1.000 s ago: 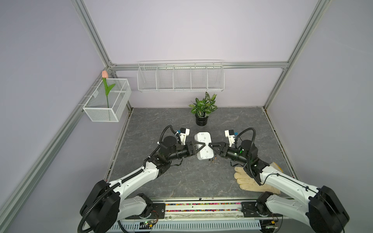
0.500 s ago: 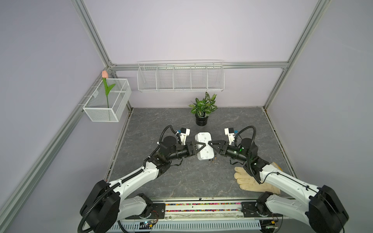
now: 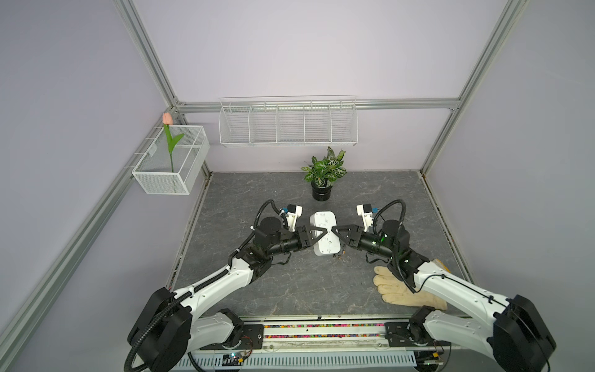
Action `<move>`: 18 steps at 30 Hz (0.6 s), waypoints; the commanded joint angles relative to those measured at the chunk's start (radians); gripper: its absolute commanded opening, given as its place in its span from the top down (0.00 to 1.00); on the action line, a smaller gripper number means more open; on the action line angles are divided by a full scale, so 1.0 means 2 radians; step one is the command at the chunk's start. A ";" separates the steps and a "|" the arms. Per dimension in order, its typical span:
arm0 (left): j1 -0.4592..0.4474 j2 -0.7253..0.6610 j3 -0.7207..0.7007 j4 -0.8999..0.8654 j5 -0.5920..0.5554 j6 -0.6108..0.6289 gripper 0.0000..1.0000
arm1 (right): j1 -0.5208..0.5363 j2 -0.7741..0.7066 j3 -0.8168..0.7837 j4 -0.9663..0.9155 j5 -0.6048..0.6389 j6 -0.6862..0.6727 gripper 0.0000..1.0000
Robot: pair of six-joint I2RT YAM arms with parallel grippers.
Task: Insert the battery into the alarm
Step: Remove the cover from the alarm.
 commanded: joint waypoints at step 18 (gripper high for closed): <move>-0.003 0.007 0.008 0.098 0.026 -0.050 0.81 | 0.017 0.005 0.018 0.013 -0.036 0.011 0.53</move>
